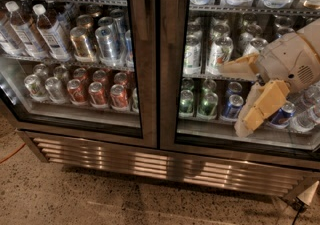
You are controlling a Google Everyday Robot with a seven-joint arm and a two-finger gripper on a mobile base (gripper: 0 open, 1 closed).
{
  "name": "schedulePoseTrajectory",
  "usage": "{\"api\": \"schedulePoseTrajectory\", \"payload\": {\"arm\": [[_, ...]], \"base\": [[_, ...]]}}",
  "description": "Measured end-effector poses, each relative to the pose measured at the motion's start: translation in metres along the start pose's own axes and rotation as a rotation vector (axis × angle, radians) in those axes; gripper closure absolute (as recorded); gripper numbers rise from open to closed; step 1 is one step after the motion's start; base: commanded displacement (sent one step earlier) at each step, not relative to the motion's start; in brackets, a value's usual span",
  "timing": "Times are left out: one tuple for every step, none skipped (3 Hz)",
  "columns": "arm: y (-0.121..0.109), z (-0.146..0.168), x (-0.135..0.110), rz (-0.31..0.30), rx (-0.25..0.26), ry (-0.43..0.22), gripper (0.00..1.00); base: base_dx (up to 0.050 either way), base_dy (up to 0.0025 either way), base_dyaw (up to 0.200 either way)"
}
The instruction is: Open right fridge door
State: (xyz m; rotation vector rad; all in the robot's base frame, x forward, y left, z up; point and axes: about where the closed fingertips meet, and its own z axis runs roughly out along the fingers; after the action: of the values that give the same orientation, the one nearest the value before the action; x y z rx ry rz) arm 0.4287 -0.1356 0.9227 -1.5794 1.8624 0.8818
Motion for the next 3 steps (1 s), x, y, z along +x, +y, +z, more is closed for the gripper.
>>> {"api": "schedulePoseTrajectory", "payload": {"arm": [[0.01, 0.032, 0.009, -0.015, -0.277, -0.187, 0.0], [-0.001, 0.047, 0.012, 0.026, -0.364, -0.313, 0.0], [-0.002, 0.044, 0.006, 0.032, -0.344, -0.35, 0.0]], "base": [[0.0, 0.0, 0.0], [0.0, 0.0, 0.0], [0.0, 0.0, 0.0]]}}
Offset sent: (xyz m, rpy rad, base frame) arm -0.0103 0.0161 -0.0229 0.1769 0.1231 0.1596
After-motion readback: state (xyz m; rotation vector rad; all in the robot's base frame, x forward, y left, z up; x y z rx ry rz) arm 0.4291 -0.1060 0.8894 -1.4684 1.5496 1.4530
